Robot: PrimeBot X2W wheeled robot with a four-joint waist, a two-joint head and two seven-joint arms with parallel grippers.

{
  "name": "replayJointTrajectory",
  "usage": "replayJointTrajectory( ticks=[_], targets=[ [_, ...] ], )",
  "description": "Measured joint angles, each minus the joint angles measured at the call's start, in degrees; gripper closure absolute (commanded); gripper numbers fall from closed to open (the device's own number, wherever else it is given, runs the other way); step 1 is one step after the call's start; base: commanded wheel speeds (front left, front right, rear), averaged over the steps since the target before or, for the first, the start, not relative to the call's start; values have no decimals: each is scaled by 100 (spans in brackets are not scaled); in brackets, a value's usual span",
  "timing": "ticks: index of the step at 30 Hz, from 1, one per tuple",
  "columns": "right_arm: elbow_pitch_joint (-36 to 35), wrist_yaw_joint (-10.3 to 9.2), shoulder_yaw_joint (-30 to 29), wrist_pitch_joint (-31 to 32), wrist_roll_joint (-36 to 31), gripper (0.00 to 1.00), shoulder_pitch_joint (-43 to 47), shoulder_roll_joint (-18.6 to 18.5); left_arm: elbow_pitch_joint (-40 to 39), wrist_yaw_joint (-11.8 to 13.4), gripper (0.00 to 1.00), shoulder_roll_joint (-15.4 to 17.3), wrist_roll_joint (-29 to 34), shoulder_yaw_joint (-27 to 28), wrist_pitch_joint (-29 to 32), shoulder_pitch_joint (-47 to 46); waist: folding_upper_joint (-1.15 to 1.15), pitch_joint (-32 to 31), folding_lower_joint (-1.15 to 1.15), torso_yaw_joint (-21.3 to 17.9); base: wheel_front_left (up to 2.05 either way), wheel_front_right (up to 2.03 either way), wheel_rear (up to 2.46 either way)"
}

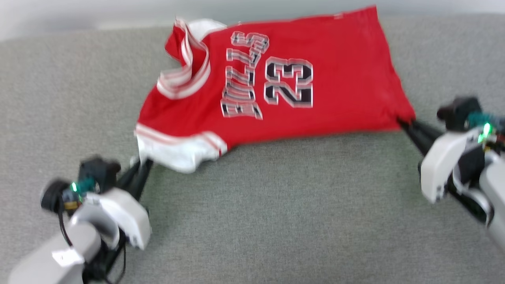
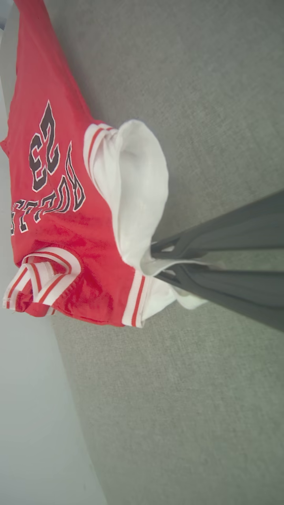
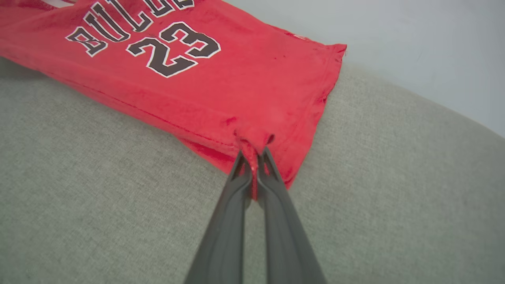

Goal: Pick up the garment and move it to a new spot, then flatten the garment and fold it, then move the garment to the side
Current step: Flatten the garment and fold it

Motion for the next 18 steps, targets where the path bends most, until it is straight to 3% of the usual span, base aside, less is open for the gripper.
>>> replayJointTrajectory(
  ticks=[8, 18],
  targets=[
    [-555, 0, -291, 75, 144, 100, 1595, -199, -46, 222, 100, -94, -307, -231, -138, 1329, 0, -702, -1, 35, 0, 0, 0],
    [-1715, 0, -1145, 624, 193, 100, 3829, -378, -633, 624, 100, -94, -672, -517, -160, 2824, 0, -1377, -1, 85, 0, 0, 0]
  ],
)
